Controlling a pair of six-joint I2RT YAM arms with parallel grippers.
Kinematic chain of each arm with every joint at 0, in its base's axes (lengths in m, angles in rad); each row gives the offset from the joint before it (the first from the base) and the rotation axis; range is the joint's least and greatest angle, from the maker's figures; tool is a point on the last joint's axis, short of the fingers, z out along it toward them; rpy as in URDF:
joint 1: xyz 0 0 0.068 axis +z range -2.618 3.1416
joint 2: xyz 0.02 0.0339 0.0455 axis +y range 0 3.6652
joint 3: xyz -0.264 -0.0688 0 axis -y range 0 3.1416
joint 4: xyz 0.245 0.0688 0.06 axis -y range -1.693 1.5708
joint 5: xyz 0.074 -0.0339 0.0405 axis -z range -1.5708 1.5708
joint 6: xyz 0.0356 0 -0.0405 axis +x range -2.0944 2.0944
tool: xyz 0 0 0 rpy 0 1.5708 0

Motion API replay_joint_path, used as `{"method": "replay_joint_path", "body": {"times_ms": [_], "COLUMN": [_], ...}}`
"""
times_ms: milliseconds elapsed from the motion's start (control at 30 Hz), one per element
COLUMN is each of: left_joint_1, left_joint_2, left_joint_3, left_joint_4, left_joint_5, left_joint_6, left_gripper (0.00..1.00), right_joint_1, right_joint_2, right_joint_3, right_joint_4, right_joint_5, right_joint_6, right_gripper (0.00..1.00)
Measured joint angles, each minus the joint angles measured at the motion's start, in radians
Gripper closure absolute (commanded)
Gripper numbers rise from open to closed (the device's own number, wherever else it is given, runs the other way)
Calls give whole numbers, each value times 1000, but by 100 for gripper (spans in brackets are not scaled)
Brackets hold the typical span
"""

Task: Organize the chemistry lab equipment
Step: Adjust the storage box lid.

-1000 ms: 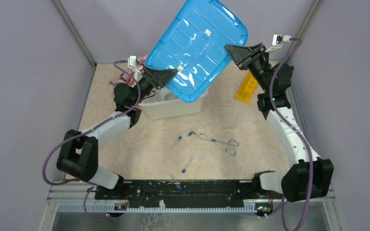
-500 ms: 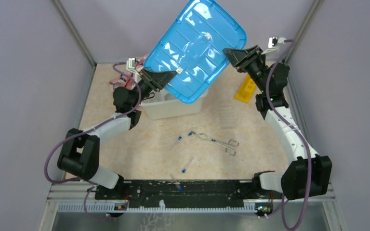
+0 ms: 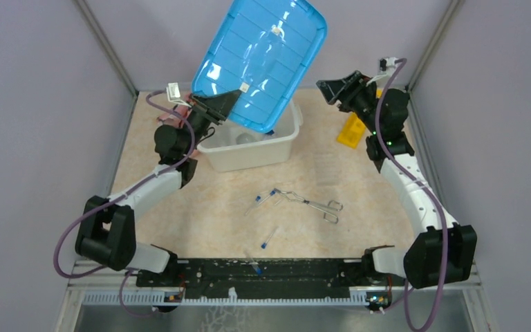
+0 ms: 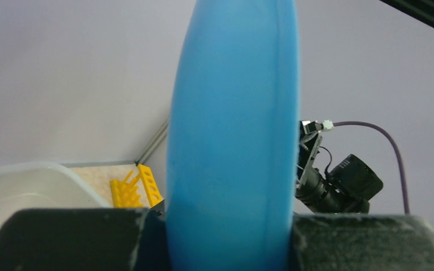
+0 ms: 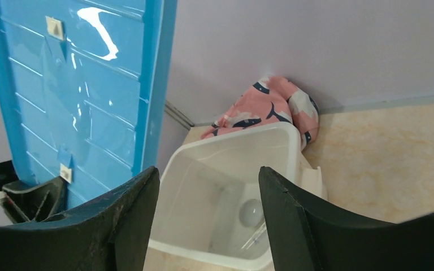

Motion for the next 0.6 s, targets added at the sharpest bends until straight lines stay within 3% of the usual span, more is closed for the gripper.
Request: {"method": "replay_joint_path", "body": {"times_ms": [167, 600], "left_joint_1": [0, 0], "left_joint_2": [-44, -211], "left_joint_3": [3, 37], "left_joint_4": [-84, -407], "left_joint_5": [-37, -124], "left_joint_6": [87, 377], "left_gripper": [100, 100], "right_joint_1": [30, 301], "right_joint_2": [-29, -27], "right_joint_3": [1, 60], "right_joint_4": [-107, -509], "right_joint_5": [61, 272], "right_joint_6": [-114, -494], "right_gripper": [38, 46]}}
